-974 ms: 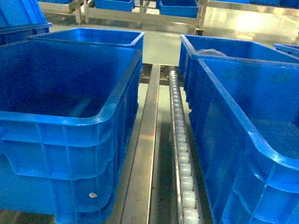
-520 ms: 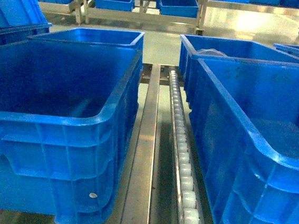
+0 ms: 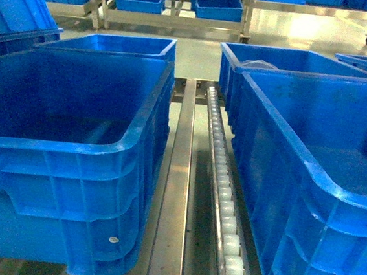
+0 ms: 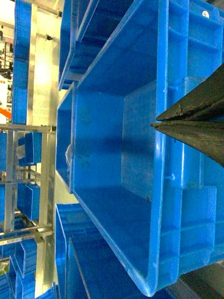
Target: Sort blue parts and orange caps into right shelf containers
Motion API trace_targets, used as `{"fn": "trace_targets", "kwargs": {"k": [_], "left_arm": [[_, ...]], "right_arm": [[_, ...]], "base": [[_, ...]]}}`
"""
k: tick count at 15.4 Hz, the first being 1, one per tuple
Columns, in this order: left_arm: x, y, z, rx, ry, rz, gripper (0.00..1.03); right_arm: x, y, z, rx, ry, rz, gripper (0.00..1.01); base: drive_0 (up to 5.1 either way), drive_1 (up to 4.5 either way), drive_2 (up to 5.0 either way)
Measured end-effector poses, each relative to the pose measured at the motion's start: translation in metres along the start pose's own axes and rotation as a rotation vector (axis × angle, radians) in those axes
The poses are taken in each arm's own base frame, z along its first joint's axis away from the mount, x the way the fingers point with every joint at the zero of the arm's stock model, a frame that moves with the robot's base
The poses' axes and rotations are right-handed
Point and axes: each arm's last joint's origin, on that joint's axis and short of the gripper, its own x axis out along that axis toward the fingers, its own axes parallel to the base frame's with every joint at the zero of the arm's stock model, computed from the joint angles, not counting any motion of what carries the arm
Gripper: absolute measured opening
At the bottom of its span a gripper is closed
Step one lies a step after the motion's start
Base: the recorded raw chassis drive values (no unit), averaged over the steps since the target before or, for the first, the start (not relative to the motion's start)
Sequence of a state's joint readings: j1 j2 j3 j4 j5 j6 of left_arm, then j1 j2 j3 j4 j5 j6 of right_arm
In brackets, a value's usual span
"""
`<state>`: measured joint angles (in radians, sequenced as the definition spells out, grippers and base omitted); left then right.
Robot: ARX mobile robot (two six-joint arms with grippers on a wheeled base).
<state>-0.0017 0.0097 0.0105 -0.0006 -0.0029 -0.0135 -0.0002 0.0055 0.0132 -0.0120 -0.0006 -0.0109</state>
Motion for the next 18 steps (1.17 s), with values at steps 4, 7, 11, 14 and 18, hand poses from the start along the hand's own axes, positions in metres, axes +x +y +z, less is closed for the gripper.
{"fn": "trace_targets", "kwargs": {"k": [4, 7, 11, 14, 18], "left_arm": [[0.0001, -0.0001, -0.0005, 0.003, 0.005, -0.003, 0.12], [0.0001, -0.0001, -0.0005, 0.003, 0.005, -0.003, 0.98], [0.0001, -0.0001, -0.0005, 0.003, 0.005, -0.003, 0.98], [0.0001, -0.0001, -0.0005, 0.003, 0.005, -0.003, 0.98], [0.0001, -0.0001, -0.0005, 0.003, 0.005, -0.003, 0.98]], "right_arm": [[0.0000, 0.0000, 0.0007, 0.001, -0.008, 0.000, 0.01], [0.0000, 0.0000, 0.0007, 0.002, -0.008, 0.000, 0.97], [0.0000, 0.0000, 0.0008, 0.003, -0.008, 0.000, 0.98], [0.0000, 0.0000, 0.0007, 0.003, -0.008, 0.000, 0.98], [0.0000, 0.0000, 0.0008, 0.002, -0.008, 0.000, 0.98]], "base": [[0.0, 0.00, 0.0], [0.0, 0.00, 0.0], [0.0, 0.00, 0.0], [0.0, 0.00, 0.0], [0.0, 0.00, 0.0]]}}
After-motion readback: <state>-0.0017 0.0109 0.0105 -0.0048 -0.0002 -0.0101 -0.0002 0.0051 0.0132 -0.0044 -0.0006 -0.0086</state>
